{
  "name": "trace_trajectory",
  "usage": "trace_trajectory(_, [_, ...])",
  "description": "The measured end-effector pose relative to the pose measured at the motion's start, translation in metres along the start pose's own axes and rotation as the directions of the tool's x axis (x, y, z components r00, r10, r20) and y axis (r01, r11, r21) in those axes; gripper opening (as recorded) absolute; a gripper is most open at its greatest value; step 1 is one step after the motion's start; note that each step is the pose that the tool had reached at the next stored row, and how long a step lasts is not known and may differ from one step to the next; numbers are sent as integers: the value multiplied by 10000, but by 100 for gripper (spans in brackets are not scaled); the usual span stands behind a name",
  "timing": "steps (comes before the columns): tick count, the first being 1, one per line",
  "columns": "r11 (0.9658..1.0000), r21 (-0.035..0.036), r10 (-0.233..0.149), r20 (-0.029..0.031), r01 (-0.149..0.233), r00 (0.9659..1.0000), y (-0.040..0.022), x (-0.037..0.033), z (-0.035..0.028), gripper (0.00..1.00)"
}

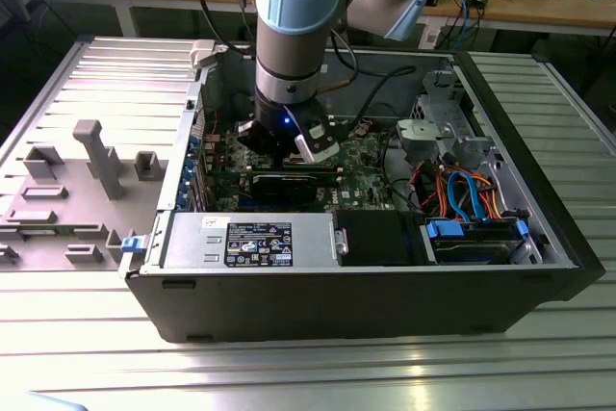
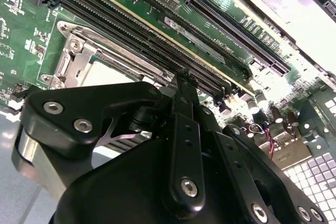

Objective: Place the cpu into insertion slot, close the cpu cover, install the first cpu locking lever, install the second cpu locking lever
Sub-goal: 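Install the second cpu locking lever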

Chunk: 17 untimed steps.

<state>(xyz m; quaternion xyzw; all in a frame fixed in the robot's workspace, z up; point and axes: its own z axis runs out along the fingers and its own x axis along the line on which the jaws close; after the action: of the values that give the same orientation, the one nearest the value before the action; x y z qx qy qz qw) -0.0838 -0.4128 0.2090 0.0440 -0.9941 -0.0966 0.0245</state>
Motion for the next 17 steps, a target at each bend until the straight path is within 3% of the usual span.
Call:
trace_trajectory(2, [10000,-82,-4,8,4,10000,-3,2,19,11])
trace_trajectory(5, [9999,-136,-7,12,7,10000,-5,3,28,11])
trace_trajectory(17, [9998,-208,-12,17,12,10000,-4,1,48,11])
